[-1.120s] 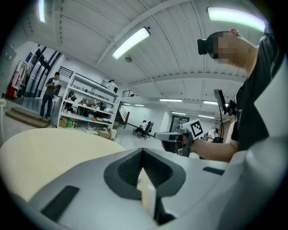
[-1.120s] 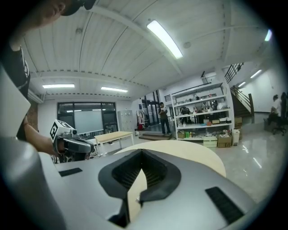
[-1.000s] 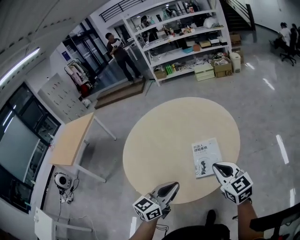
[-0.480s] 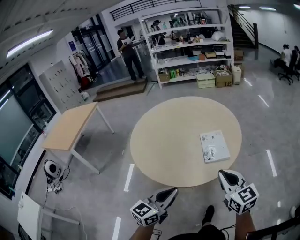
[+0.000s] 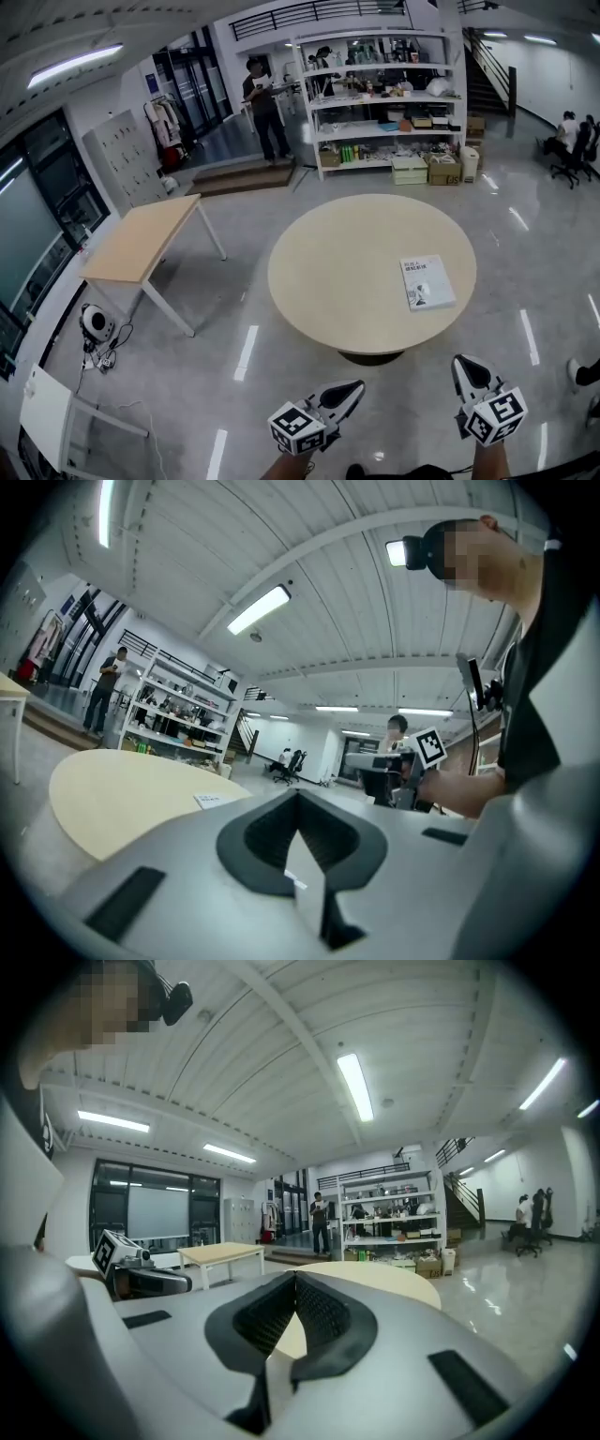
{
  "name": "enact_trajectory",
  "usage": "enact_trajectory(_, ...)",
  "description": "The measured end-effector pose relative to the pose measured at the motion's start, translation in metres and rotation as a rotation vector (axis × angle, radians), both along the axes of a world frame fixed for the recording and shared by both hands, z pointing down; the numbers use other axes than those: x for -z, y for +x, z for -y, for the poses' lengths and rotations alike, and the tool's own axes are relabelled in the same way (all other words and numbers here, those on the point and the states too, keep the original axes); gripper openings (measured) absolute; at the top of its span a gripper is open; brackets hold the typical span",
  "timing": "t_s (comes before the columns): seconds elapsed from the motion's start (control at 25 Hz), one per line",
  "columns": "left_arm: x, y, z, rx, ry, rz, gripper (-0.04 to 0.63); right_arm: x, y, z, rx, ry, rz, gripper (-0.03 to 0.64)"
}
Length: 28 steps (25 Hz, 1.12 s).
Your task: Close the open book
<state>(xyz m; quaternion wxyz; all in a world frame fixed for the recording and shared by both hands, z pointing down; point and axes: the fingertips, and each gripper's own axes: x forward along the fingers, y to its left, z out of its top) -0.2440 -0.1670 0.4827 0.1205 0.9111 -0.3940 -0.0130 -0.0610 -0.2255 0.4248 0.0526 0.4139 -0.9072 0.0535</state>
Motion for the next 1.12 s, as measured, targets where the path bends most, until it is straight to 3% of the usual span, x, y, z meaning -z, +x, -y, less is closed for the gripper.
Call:
enact_trajectory(0.28,0.027,0.056,-0.051,0.005,0.016,0.017,-0.003,0.025,0.046,-0.054,0.044,0.038,0.045,0.000)
enact_trajectory(0.68,0.051,0.169,-0.168,0.064,0.058,0.042,-0.003,0.006,0.170,-0.177,0.111,0.035,0.021,0.000)
enact_trajectory(0.92,0.050,0.203,-0.243,0.136,-0.010,0.061,-0.003,0.003,0.211,-0.241,0.131,0.022,0.033,0.000)
enact_trajectory(1.12,0.070,0.209,-0.281,0.154,0.004,0.087,-0.003,0.016,0.219,-0.273,0.130,0.029,0.059,0.000)
